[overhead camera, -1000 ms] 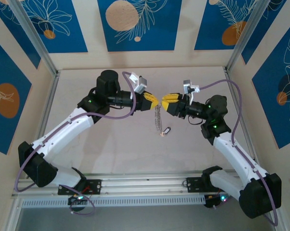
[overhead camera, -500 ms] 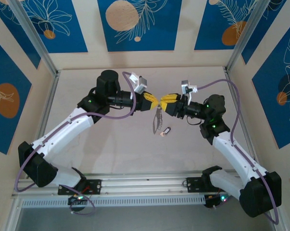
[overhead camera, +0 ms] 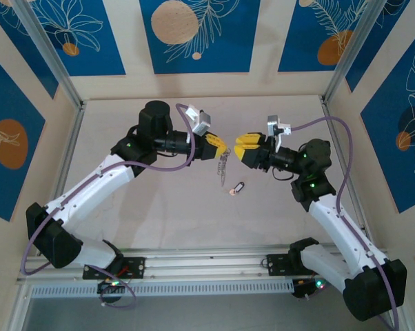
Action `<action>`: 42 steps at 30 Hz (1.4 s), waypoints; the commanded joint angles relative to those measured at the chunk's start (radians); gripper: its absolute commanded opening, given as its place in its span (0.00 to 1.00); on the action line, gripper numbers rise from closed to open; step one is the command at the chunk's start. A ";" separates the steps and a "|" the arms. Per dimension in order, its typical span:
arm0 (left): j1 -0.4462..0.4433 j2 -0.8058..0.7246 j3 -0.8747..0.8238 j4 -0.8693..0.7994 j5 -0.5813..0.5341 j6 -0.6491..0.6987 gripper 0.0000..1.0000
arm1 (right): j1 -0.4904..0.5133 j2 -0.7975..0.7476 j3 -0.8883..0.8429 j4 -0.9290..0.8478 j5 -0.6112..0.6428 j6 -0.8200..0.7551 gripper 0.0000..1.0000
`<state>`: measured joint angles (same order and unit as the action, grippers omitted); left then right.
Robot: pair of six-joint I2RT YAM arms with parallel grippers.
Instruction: Put the keys on the keyring
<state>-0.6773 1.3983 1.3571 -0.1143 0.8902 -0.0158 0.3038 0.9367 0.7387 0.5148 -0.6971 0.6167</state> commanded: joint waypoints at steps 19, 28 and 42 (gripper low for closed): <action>-0.003 0.013 0.041 0.041 0.011 -0.013 0.00 | 0.051 0.057 0.017 0.018 -0.014 -0.026 0.00; 0.032 -0.096 -0.179 0.367 -0.212 -0.255 0.52 | 0.023 0.048 -0.013 0.089 0.037 0.025 0.00; 0.043 -0.006 -0.365 0.937 -0.108 -0.629 0.42 | 0.023 0.049 -0.040 0.217 0.054 0.134 0.00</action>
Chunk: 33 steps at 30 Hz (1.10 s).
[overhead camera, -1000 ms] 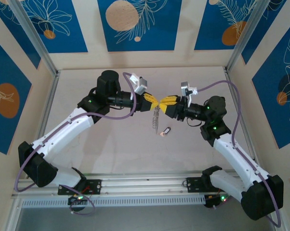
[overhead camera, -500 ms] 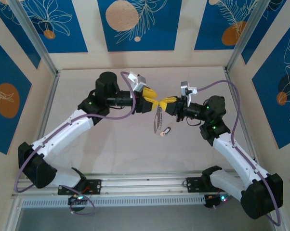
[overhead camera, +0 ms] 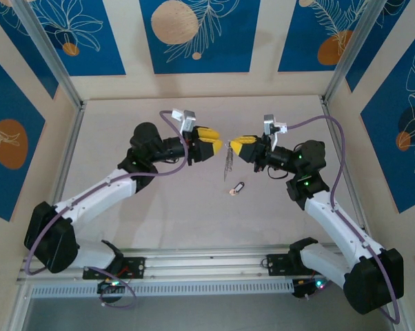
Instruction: Put the keys on the keyring
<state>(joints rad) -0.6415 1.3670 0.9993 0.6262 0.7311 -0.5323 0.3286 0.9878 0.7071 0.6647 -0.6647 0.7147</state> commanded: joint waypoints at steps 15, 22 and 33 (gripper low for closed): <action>-0.010 0.113 0.007 0.359 0.110 -0.225 0.35 | 0.004 0.004 -0.009 0.074 0.031 0.042 0.00; -0.023 0.124 0.018 0.357 0.127 -0.222 0.33 | 0.004 0.011 -0.005 0.076 0.030 0.042 0.00; -0.038 0.129 0.034 0.323 0.144 -0.200 0.23 | 0.006 0.016 -0.005 0.075 0.036 0.042 0.00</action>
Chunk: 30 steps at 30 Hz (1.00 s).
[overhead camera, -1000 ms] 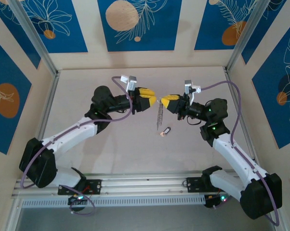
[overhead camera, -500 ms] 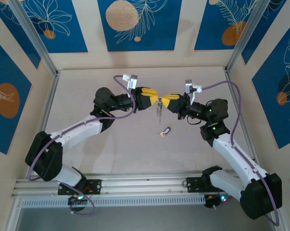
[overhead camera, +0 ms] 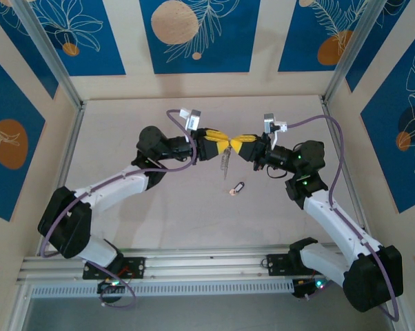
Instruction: Put the keys on the keyring
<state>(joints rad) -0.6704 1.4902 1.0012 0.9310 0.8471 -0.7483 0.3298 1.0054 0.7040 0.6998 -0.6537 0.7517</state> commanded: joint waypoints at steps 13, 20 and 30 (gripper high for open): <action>-0.013 -0.058 0.108 -0.286 0.023 0.217 0.00 | -0.047 -0.084 0.013 -0.111 -0.019 -0.065 0.34; -0.013 -0.114 0.223 -0.675 0.014 0.488 0.00 | -0.079 -0.113 0.014 -0.156 -0.073 -0.089 0.36; -0.014 -0.108 0.330 -0.895 0.033 0.634 0.00 | -0.063 -0.054 0.032 -0.088 -0.121 -0.065 0.36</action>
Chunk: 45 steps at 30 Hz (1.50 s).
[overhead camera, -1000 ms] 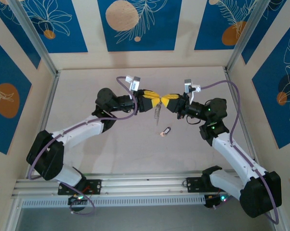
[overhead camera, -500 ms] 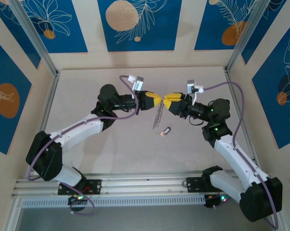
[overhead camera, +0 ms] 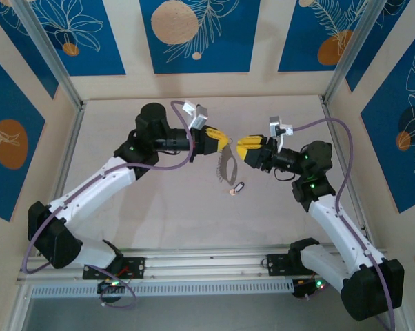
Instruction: Put the keys on the keyring
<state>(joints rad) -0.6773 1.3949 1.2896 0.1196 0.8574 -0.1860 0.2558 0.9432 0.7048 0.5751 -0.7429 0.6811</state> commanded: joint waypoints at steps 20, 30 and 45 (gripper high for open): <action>-0.016 -0.012 0.042 -0.085 0.032 0.080 0.00 | 0.066 0.071 0.054 0.074 -0.004 -0.003 0.31; -0.022 -0.010 0.036 -0.066 0.038 0.070 0.00 | 0.071 0.098 0.051 0.118 -0.001 0.019 0.06; -0.014 -0.160 -0.264 0.362 -0.272 -0.196 0.46 | 0.066 0.071 0.009 0.149 0.087 0.047 0.00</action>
<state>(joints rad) -0.6941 1.2682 1.0630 0.3447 0.6624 -0.3134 0.3214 1.0367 0.7261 0.6903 -0.6960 0.7113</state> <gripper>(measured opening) 0.460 0.057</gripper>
